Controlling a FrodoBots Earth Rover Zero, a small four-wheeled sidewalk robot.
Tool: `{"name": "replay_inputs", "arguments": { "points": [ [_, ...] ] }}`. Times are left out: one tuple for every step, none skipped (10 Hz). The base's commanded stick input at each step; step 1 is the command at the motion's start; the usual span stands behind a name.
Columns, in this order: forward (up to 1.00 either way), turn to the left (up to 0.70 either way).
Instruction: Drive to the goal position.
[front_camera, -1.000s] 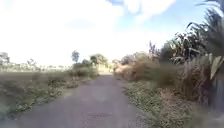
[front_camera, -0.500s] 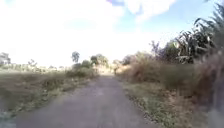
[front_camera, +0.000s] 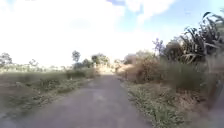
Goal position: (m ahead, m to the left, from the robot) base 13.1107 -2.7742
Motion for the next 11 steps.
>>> {"name": "replay_inputs", "arguments": {
  "points": [
    [0.70,0.00],
    [0.70,0.00],
    [0.70,0.00],
    [0.70,0.00],
    [0.70,0.00],
    [0.70,0.00],
    [0.70,0.00],
    [0.70,0.00],
    [0.70,0.00],
    [0.70,0.00],
    [0.70,0.00]
  ]
}}
